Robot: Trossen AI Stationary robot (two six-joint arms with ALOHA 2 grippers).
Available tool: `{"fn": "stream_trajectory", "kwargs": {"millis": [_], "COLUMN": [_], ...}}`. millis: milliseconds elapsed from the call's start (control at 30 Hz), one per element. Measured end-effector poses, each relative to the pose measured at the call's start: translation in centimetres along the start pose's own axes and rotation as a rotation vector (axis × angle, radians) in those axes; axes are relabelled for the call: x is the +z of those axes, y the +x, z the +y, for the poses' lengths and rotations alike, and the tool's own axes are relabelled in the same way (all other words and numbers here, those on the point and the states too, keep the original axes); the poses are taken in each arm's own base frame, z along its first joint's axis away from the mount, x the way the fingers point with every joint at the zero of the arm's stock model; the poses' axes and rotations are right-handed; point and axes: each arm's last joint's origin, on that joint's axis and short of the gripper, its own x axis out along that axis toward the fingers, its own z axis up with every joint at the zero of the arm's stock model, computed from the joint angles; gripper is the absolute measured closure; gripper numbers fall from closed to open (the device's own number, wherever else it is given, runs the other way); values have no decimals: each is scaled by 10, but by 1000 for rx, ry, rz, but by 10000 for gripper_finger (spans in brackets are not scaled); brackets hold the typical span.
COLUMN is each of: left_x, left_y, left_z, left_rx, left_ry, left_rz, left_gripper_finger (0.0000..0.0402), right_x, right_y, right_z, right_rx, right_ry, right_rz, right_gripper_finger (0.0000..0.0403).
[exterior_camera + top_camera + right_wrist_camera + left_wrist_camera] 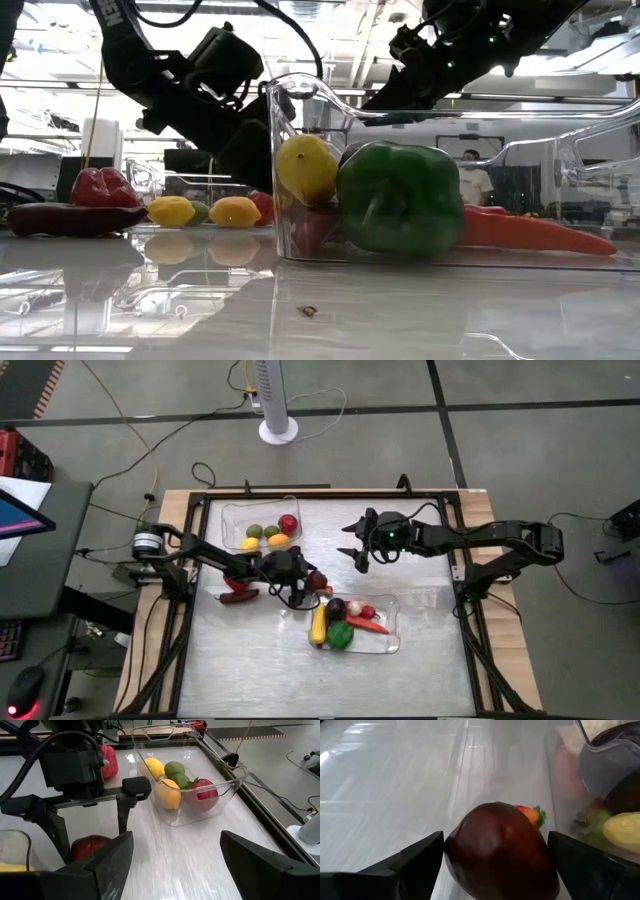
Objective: Sort produce into baskets
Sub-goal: Put the red apple into the top transparent bin
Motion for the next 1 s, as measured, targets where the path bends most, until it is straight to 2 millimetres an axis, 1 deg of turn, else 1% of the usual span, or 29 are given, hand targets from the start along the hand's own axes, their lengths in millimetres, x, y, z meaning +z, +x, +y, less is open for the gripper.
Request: {"fn": "stream_trajectory", "kwargs": {"millis": [133, 400, 467, 600, 733, 800, 867, 933, 1000], "left_x": [0, 2, 2, 6, 18, 27, 40, 54, 66], "left_y": [0, -2, -2, -8, -23, -34, -47, -62, -74], "left_z": [0, 0, 0, 1, 3, 4, 4, 3, 1], "left_rx": [0, 4, 4, 26, 78, 111, 121, 98, 25], "left_ry": [10, 3, 4, 17, 60, 80, 94, 96, 72], "left_rz": [-1, -5, -6, 1, -23, -53, -120, -212, -294], "left_gripper_finger": [83, 156, 166, 171, 173, 174, 174, 174, 174], "right_x": [0, -1, -1, -1, -2, -1, -1, -1, -1], "right_y": [0, 0, 0, 0, 0, 0, 0, 0, 0], "right_z": [0, 1, 0, 0, 1, 1, 0, 0, 0], "right_rx": [-1, 2, 2, 2, 2, 2, 2, 0, 0], "right_ry": [1, 2, 3, 2, 2, 1, -1, 0, 0], "right_rz": [0, 8, 8, 8, 16, 15, 13, 15, 14], "right_gripper_finger": [78, 78, 78, 78, 78, 78, 78, 78, 78]}}
